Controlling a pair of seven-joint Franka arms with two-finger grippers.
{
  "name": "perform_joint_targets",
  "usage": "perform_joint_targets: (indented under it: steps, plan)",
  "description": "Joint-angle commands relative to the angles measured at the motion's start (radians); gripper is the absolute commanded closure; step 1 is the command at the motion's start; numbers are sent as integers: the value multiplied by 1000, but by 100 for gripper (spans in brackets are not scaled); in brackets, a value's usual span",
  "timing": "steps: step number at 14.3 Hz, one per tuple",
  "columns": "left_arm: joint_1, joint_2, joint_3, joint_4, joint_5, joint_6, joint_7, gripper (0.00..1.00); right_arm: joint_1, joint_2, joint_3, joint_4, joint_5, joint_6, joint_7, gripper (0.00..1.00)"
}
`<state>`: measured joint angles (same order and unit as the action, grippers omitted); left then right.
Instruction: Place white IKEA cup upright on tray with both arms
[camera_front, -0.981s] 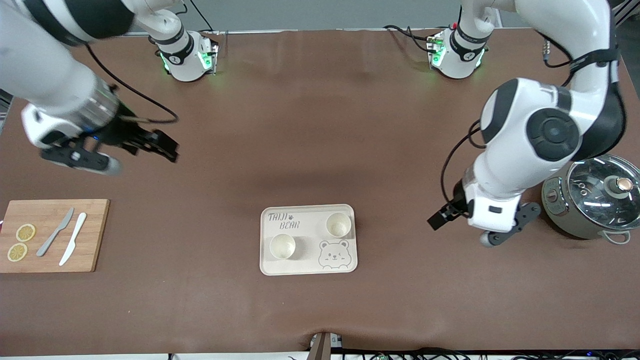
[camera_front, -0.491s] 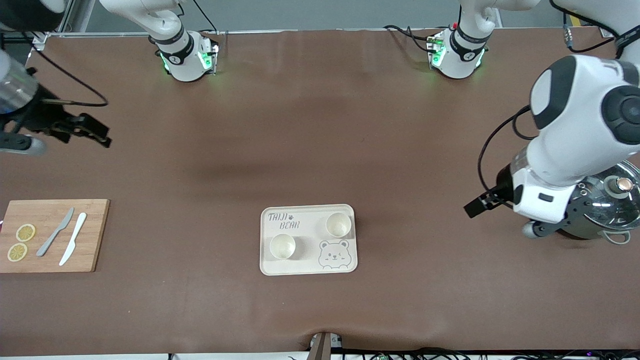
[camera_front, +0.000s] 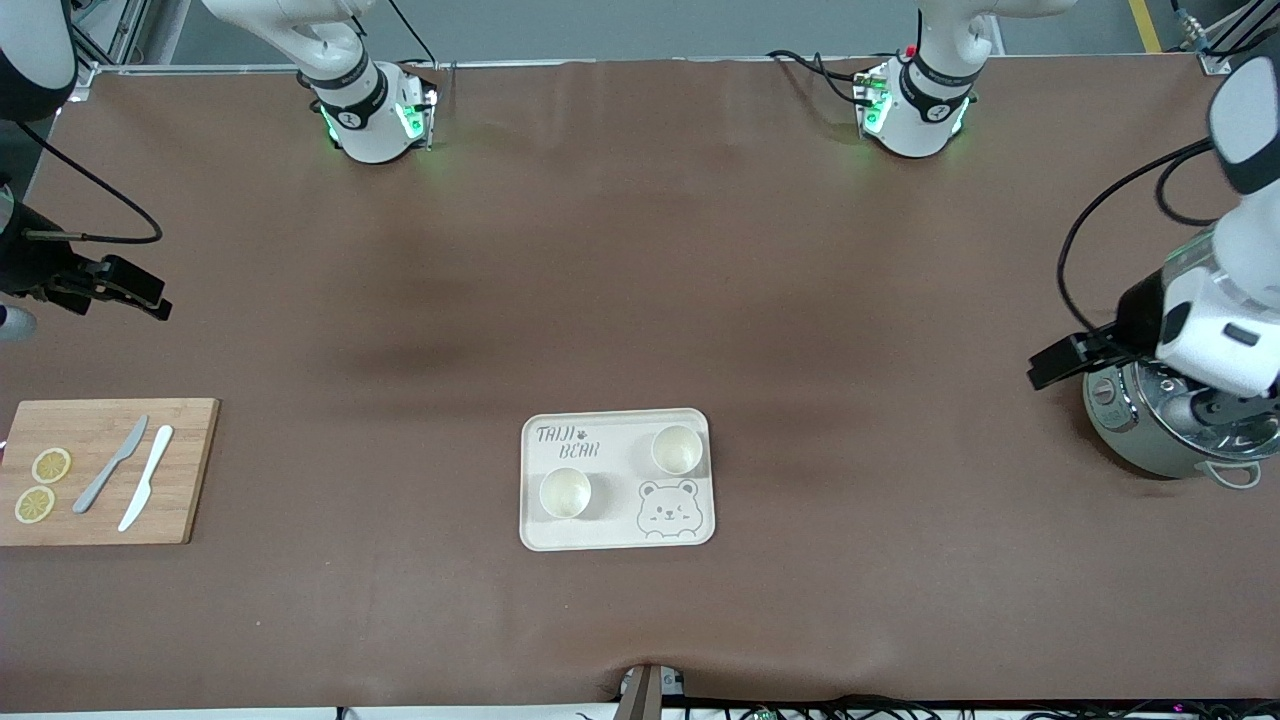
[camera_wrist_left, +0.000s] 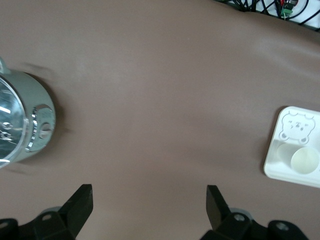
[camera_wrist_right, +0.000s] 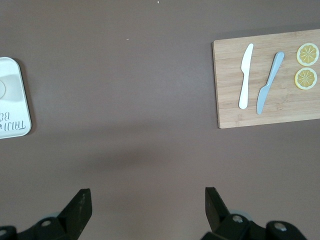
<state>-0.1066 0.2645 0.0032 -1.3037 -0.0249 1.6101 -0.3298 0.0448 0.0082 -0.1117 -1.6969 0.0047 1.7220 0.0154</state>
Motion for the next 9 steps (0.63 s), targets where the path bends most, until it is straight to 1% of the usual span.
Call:
perform_joint_targets:
  steps: [1, 2, 5, 7, 9]
  plan:
    - [42, -92, -9, -89, 11, -2, 93, 0, -25, -1, 18, 0, -6, 4, -17, 0]
    - [48, -115, -9, -109, 10, -3, 135, 0, -25, -1, 20, 0, -6, 1, -18, 0]
    - [51, -181, -9, -181, 10, -4, 162, 0, -25, -1, 18, 2, -8, -2, -18, 0]
    - [74, -200, -9, -190, 0, -7, 198, 0, -25, -1, 20, 2, -6, -4, -18, 0]
    - [76, -217, -11, -193, -1, -21, 204, 0, -29, 1, 20, 3, -6, -1, -17, 0]
